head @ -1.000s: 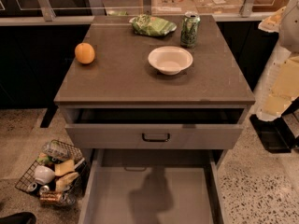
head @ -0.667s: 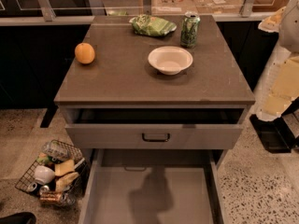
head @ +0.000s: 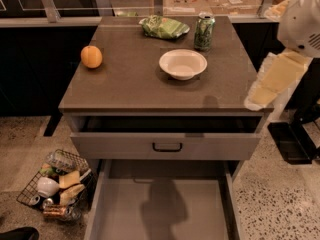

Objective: Place orange into middle drawer

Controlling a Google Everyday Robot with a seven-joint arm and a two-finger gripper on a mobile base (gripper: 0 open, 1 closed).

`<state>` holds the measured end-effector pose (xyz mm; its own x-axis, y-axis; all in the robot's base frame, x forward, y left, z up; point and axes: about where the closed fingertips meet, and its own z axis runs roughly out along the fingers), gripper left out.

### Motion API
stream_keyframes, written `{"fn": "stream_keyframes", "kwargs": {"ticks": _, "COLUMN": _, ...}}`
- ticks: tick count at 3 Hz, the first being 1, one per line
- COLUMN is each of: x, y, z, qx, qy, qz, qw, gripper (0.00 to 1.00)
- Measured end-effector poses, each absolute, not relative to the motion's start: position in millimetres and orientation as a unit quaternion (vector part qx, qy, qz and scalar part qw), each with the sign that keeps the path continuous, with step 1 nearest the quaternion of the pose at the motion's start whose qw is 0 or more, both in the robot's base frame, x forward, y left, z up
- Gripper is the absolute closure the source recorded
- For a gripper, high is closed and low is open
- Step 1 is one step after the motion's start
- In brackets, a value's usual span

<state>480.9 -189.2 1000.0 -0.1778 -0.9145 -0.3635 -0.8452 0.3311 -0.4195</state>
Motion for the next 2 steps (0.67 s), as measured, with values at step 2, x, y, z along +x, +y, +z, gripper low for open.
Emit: {"fn": "stream_keyframes", "kwargs": {"ticks": 2, "x": 568.0, "y": -95.0, "z": 1013.5, "qx": -0.546, "qy": 0.684, "qz": 0.029, "qw": 0.483, "gripper": 0.0}}
